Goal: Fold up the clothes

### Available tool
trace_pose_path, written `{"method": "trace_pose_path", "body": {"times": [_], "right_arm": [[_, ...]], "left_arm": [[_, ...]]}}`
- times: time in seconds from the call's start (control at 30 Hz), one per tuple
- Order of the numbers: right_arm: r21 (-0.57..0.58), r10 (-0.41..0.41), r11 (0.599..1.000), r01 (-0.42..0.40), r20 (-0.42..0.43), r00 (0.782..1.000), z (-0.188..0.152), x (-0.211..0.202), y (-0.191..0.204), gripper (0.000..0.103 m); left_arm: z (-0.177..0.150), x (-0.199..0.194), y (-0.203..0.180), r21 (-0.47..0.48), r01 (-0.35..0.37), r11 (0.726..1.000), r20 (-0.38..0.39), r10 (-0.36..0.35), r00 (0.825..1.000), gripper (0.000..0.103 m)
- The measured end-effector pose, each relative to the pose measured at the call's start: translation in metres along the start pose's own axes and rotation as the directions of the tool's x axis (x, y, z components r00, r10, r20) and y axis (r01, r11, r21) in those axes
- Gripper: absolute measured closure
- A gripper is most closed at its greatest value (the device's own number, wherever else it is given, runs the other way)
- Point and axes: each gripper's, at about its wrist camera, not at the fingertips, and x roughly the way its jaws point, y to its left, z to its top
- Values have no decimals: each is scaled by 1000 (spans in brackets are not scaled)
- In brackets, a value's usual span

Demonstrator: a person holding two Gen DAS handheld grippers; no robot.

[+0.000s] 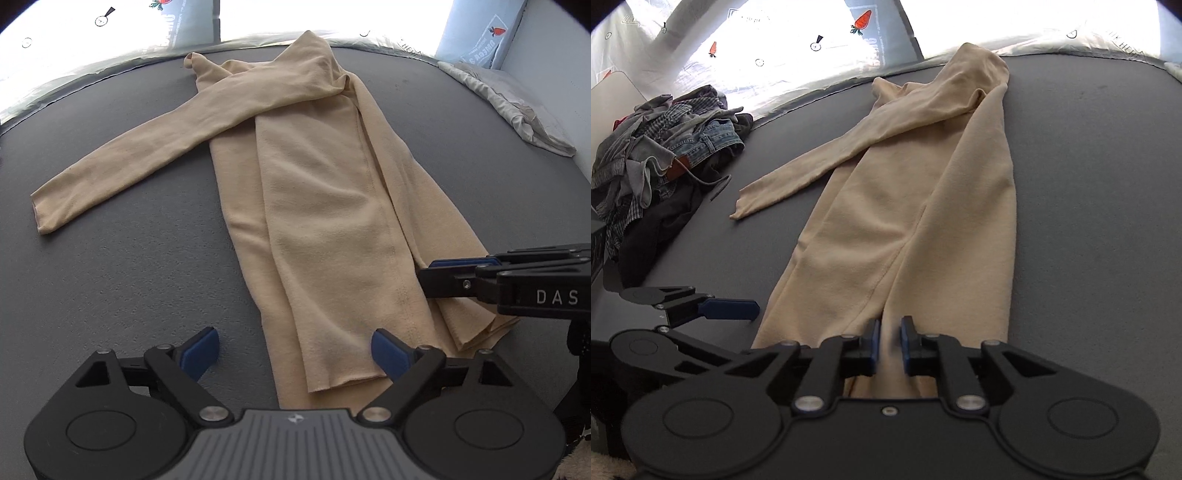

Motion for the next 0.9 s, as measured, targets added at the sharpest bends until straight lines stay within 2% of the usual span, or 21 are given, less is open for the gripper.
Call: {"method": "trace_pose_path", "body": {"times": [0.1,0.2,0.23,0.33,0.4,0.53,0.63,0.73,0.8,0.9], "right_arm": [[97,64,993,-65,14,998,-2,-6,-8,80],[209,126,967,-143,94,988,-5,-17,-20,83],[233,111,963,-136,116,987,-6,-21,-24,83],[262,8,964,-35,104,995,-7,-23,-33,87],[223,-34,975,20,57,998,-11,-18,-34,95],[105,-56,993,52,35,998,-8,-17,-21,95],[68,-49,997,47,18,999,-2,-16,-17,92],[78,-51,996,47,44,998,5,-19,-21,92],[95,-69,994,62,75,995,12,-22,-25,92],[89,-109,991,99,111,988,27,-22,-27,92]], "left_arm": [[1,1,-2,8,4,1000,-5,-4,1000,10],[1,3,-4,19,4,1000,-8,-4,1000,6],[1,4,-5,23,4,1000,-8,-4,1000,4],[0,5,-7,37,3,999,-8,-3,1000,1],[1,6,-8,39,2,999,-10,-1,1000,0],[3,6,-8,34,4,999,-23,-3,1000,0],[4,5,-7,28,7,1000,-34,-6,999,0],[7,-2,8,-46,21,999,-42,-22,999,0],[8,-11,26,-115,12,993,-12,-14,1000,0],[12,-24,58,-233,-27,972,37,37,999,0]]}}
